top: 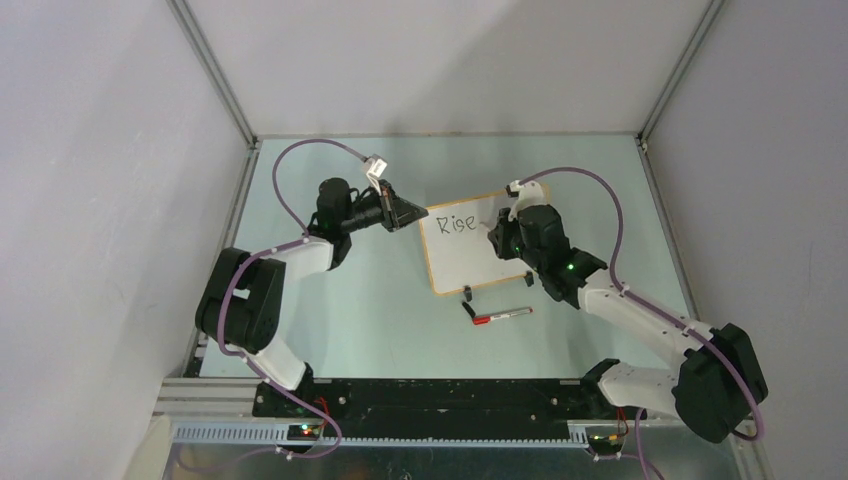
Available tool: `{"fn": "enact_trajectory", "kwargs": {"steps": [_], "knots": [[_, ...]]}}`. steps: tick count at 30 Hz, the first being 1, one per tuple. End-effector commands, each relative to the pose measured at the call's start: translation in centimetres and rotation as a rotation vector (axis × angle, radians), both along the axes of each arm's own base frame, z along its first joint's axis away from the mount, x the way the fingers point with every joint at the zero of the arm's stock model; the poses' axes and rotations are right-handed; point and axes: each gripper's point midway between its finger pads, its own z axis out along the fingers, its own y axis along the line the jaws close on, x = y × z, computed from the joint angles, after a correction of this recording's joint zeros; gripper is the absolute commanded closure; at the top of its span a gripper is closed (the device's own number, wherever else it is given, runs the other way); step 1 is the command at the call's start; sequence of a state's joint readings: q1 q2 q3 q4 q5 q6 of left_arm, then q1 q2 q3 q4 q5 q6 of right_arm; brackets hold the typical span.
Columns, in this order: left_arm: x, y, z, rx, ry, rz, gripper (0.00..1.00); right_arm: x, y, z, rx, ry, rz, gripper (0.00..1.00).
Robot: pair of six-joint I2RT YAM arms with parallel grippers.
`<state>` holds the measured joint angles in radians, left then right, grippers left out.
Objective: Write a sentence on the whiteboard
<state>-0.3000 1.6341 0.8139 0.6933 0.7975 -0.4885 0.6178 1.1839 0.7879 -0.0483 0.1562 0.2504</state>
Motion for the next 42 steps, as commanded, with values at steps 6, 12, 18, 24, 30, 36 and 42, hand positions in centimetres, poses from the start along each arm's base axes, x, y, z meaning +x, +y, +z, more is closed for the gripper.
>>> {"fn": "enact_trajectory", "kwargs": {"steps": [6, 12, 18, 24, 30, 36, 42], "knots": [[0.6, 0.8, 1.6, 0.001, -0.076, 0.035, 0.96, 1.4, 0.5, 2.5, 0.029, -0.055, -0.012, 1.0], [0.5, 0.8, 1.6, 0.001, -0.076, 0.034, 0.96, 1.7, 0.4, 2.2, 0.018, -0.044, -0.018, 1.0], [0.5, 0.8, 1.6, 0.0, -0.077, 0.032, 0.96, 1.8, 0.3, 2.0, 0.013, -0.041, -0.027, 1.0], [0.5, 0.8, 1.5, 0.0, -0.077, 0.031, 0.96, 1.9, 0.1, 1.9, 0.006, -0.035, -0.034, 1.0], [0.5, 0.8, 1.6, 0.0, -0.078, 0.031, 0.96, 1.7, -0.1, 1.7, -0.001, -0.025, -0.038, 1.0], [0.5, 0.8, 1.6, 0.0, -0.078, 0.032, 0.96, 1.4, -0.2, 1.5, -0.005, -0.012, -0.034, 1.0], [0.5, 0.8, 1.6, 0.002, -0.078, 0.033, 0.96, 1.2, -0.3, 1.1, -0.011, 0.002, -0.031, 1.0]]}}
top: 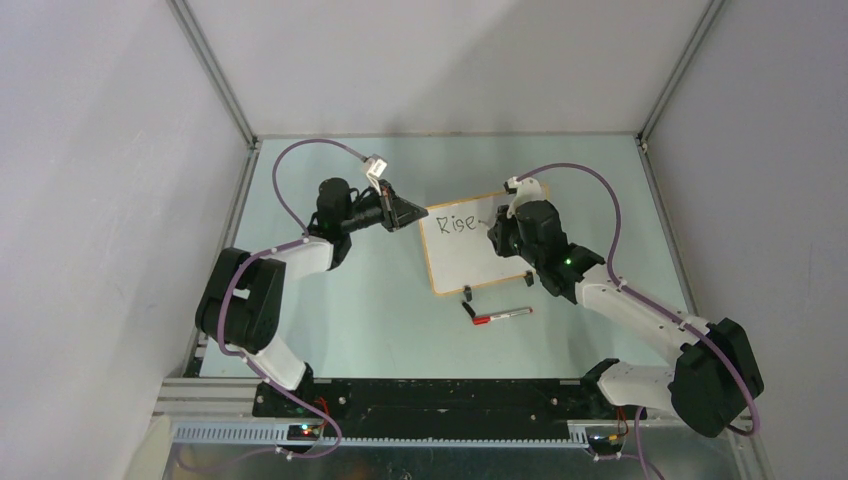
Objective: Write a sentence on the whiteboard
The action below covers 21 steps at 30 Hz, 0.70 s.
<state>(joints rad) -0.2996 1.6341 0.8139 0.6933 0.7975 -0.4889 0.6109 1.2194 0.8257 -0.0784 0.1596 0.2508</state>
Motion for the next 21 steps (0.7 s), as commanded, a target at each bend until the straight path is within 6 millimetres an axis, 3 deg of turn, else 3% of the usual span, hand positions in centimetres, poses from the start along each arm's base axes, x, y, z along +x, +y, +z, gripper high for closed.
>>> {"fn": "enact_trajectory", "kwargs": {"steps": [1, 14, 21], "knots": [[0.5, 0.8, 1.7, 0.001, -0.081, 0.032, 0.96, 0.6, -0.2, 1.3, 0.006, -0.019, -0.02, 1.0], [0.5, 0.8, 1.5, 0.005, -0.079, 0.032, 0.95, 0.1, 0.5, 1.5, 0.02, -0.016, 0.022, 1.0], [0.5, 0.8, 1.4, 0.008, -0.077, 0.031, 0.96, -0.6, 0.8, 3.3, 0.066, -0.062, 0.058, 1.0]]}}
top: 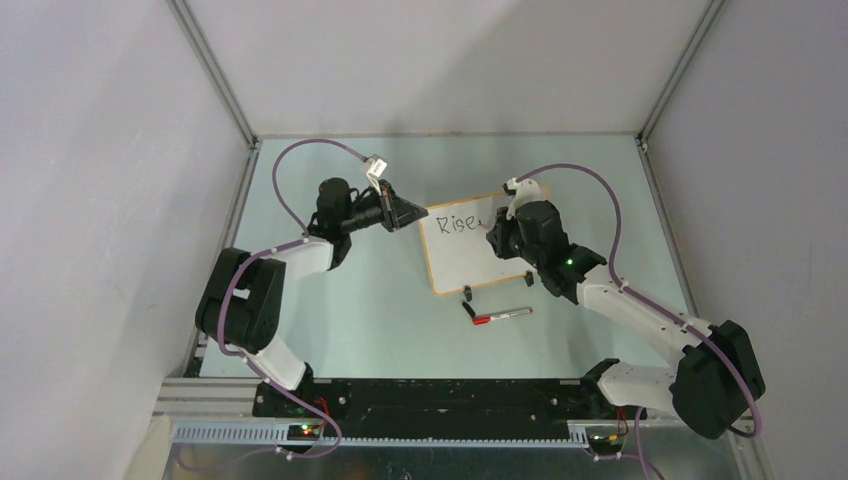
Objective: Write a sentence on the whiteboard
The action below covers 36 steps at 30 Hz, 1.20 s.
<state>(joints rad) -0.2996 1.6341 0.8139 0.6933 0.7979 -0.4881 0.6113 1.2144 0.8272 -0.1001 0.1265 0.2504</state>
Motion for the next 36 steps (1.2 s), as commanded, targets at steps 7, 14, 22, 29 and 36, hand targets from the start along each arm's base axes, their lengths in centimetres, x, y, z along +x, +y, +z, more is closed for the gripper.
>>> {"fn": "enact_trajectory", "kwargs": {"steps": [7, 14, 22, 29, 36], "knots": [[0.4, 0.9, 1.9, -0.026, -0.064, 0.007, 0.96, -0.4, -0.4, 5.6, 0.107, -0.147, 0.015, 1.0], [0.1, 1.3, 1.7, -0.022, -0.039, -0.023, 0.97, -0.2, -1.8, 7.3, 0.137, -0.211, -0.052, 1.0], [-0.1, 1.1, 1.5, -0.027, 0.001, -0.071, 0.97, 0.3, -5.1, 9.5, 0.166, -0.296, -0.204, 1.0], [0.1, 0.7, 0.8, -0.012, 0.041, -0.113, 1.0, 0.0, -5.6, 10.4, 0.209, -0.317, -0.193, 1.0], [0.5, 0.9, 0.4, 0.019, 0.038, -0.1, 0.99, -0.1, -4.4, 12.3, 0.246, -0.336, -0.127, 1.0]]}}
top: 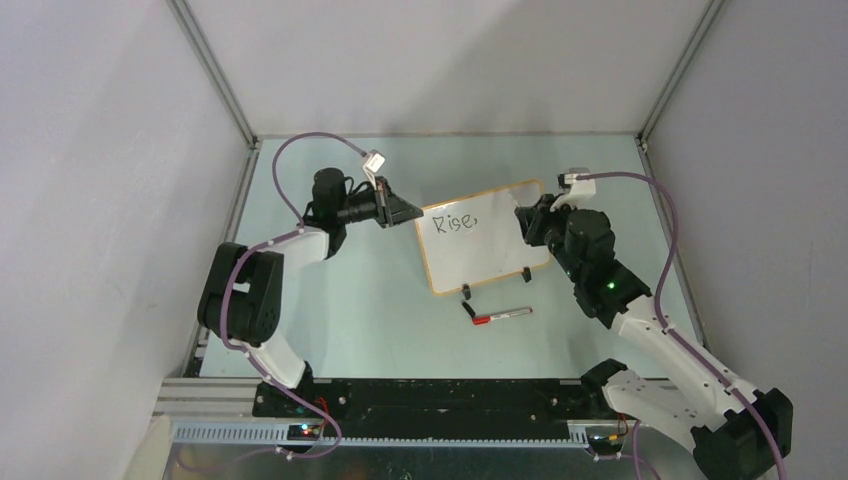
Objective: Write a sentence on the whiteboard
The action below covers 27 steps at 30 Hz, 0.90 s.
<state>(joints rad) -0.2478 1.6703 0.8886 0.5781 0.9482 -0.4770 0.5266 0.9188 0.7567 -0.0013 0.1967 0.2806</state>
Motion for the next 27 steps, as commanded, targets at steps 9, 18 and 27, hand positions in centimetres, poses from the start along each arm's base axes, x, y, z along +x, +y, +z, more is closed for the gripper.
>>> {"fn": "enact_trajectory", "kwargs": {"steps": [9, 18, 27], "knots": [[0.8, 0.2, 0.6, 0.02, -0.051, 0.02, 0.88, 1.4, 3.1, 2.9, 0.018, 0.009, 0.12, 1.0], [0.9, 0.4, 1.1, 0.004, -0.085, 0.044, 0.66, 2.5, 3.8, 2.4, -0.027, 0.057, 0.146, 1.0], [0.7, 0.3, 2.1, -0.049, -0.111, 0.051, 0.64, 2.6, 3.6, -0.7, -0.029, 0.082, 0.137, 1.0]]}}
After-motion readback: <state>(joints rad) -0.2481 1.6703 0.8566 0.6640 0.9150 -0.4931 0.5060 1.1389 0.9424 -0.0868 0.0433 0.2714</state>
